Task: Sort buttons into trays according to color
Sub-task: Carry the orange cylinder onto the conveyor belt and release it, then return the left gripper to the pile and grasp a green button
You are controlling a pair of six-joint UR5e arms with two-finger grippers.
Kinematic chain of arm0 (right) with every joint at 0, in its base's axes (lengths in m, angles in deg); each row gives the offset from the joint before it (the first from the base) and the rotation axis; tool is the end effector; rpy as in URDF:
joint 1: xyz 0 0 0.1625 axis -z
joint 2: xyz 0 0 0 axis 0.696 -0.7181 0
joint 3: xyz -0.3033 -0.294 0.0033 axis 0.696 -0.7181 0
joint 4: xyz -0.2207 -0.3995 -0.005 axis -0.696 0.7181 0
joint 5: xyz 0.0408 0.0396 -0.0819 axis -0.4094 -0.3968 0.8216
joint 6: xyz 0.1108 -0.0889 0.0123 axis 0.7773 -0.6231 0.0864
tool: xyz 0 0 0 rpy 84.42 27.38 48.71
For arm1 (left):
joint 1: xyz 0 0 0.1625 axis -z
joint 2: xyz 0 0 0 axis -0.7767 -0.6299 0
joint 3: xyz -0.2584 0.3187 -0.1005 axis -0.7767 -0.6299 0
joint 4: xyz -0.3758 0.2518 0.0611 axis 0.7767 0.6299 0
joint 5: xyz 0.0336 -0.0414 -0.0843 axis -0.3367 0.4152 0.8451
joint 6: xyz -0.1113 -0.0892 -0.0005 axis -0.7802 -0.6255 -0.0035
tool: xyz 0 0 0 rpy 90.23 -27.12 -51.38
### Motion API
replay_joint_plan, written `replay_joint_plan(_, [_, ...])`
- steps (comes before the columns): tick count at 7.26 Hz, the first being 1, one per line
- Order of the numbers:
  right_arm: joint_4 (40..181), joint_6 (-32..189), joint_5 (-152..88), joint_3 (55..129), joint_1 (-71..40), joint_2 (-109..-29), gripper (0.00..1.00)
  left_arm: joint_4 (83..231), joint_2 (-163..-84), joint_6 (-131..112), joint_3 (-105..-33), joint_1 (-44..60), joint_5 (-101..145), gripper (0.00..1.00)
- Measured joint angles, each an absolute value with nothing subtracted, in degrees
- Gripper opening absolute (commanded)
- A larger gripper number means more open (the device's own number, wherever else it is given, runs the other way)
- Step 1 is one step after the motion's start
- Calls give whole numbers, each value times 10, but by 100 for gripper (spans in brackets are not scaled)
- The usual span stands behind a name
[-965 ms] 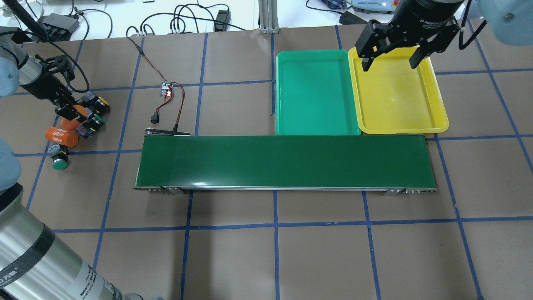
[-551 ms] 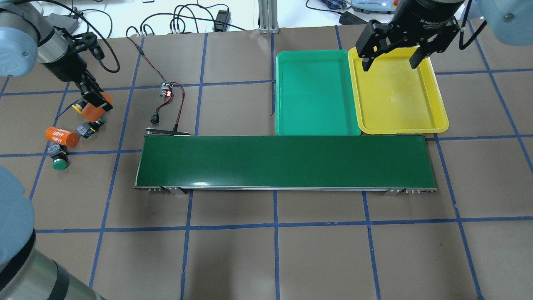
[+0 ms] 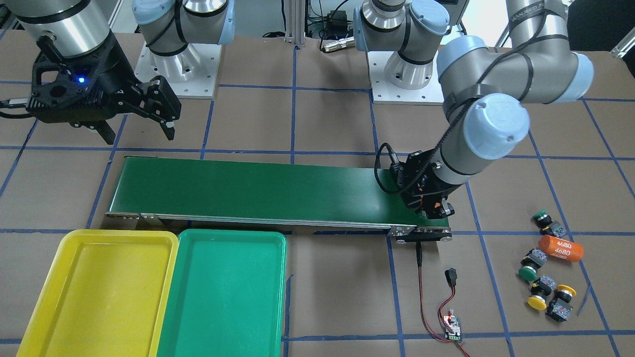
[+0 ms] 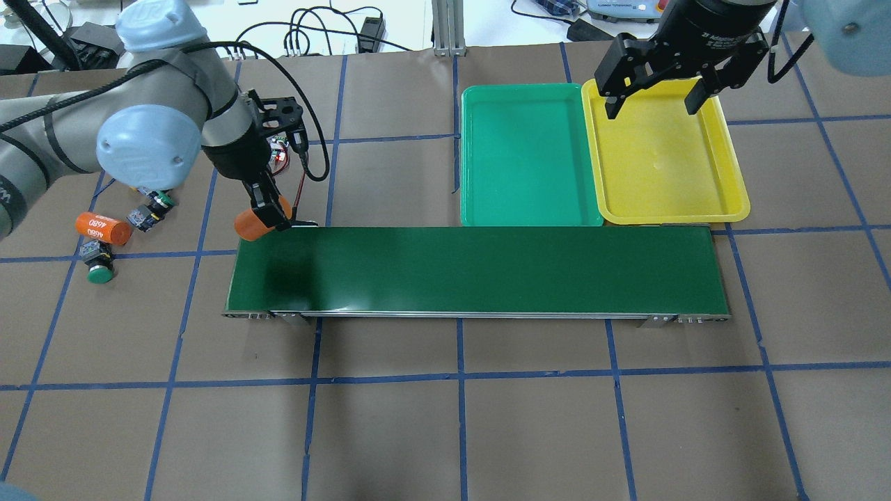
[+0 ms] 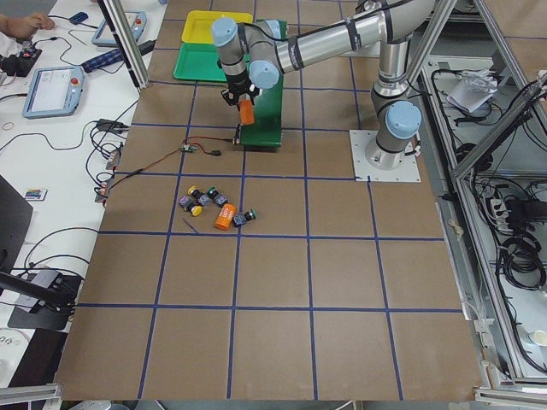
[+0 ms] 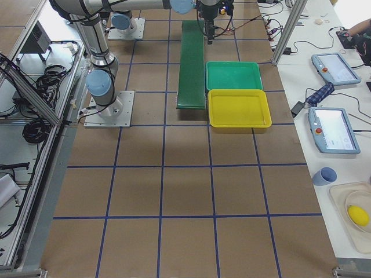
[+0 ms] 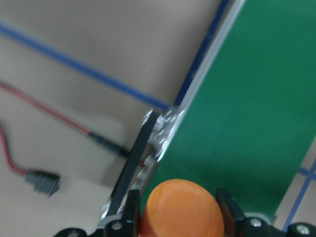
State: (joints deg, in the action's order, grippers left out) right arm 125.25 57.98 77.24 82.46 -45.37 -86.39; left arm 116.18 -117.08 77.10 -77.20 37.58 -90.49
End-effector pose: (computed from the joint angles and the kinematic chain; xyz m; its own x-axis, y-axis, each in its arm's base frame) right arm 0.1381 -0.5708 0.4751 -0.9958 -0.0651 -0.0648 -0.0597 0.9949 -0.0818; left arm -0.1162 -0.5828 0.2524 -0.3345 0.9334 0.1301 0.9423 0.3296 0.0582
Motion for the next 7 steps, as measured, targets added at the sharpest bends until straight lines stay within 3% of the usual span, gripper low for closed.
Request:
replay_joint_plan(2, [1253,580,773,825,-454,-864,100,1127,-1149,773,-818,397,-938,0])
replay_joint_plan(3, [1253,580,773,825,-454,-865,100,1110,-1147,771,-833,401,-942,13])
replay_joint_plan(4, [1253,579,772,825,-454,-866,100,1091,-1151,765,-847,405,-944,45])
replay_joint_plan(6, [1253,579,773,825,-454,-866,100,1038,-1160,744,-879,410,-940,88])
replay_joint_plan(7, [1253,579,773,825,-454,-866,100,1026,-1155,730,-895,411,-933,93])
